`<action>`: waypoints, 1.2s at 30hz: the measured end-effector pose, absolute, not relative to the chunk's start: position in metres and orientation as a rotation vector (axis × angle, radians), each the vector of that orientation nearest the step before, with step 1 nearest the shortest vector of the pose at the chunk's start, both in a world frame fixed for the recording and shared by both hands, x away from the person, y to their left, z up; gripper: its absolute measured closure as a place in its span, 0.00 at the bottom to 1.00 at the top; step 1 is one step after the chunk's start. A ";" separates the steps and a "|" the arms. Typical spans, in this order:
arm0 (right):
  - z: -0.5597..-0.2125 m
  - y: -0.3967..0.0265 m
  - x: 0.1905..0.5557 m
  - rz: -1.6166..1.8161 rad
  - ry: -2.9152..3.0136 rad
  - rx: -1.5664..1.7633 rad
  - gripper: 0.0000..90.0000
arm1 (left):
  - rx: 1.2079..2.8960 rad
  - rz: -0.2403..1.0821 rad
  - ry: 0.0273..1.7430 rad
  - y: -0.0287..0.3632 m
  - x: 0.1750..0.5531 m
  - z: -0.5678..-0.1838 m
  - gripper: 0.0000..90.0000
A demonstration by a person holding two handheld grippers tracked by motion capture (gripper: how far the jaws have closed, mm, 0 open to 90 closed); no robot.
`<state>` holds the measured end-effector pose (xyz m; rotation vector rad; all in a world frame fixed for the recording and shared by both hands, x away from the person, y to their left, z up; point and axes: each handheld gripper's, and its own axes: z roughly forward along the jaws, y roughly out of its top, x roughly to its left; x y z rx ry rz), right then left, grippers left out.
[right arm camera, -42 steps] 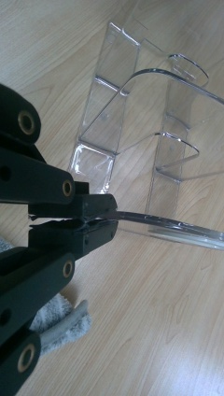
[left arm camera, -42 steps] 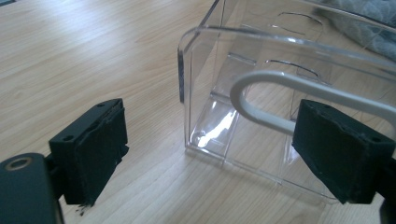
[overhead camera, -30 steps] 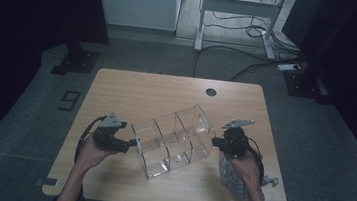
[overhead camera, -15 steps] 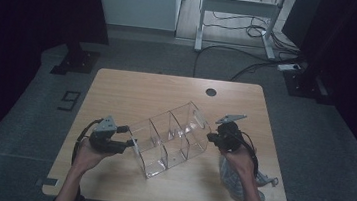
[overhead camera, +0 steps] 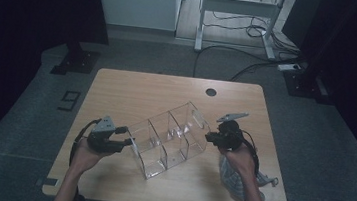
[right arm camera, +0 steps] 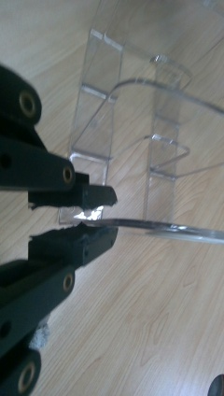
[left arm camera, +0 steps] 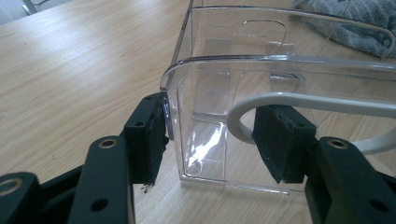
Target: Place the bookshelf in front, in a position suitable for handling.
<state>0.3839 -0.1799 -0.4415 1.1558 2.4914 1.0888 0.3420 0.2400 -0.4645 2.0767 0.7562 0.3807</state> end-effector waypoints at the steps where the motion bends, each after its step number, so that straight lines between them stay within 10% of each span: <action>1: -0.439 -0.181 0.382 1.098 2.494 1.151 0.80 | 2.075 0.378 0.756 0.240 0.343 -0.465 0.48; 13: -0.438 -0.218 0.363 0.952 2.491 1.151 0.47 | 2.054 0.359 0.735 0.237 0.346 -0.472 0.39; 36: -0.524 -0.248 0.343 0.643 2.545 1.328 0.24 | 2.045 0.432 0.833 0.228 0.315 -0.470 0.44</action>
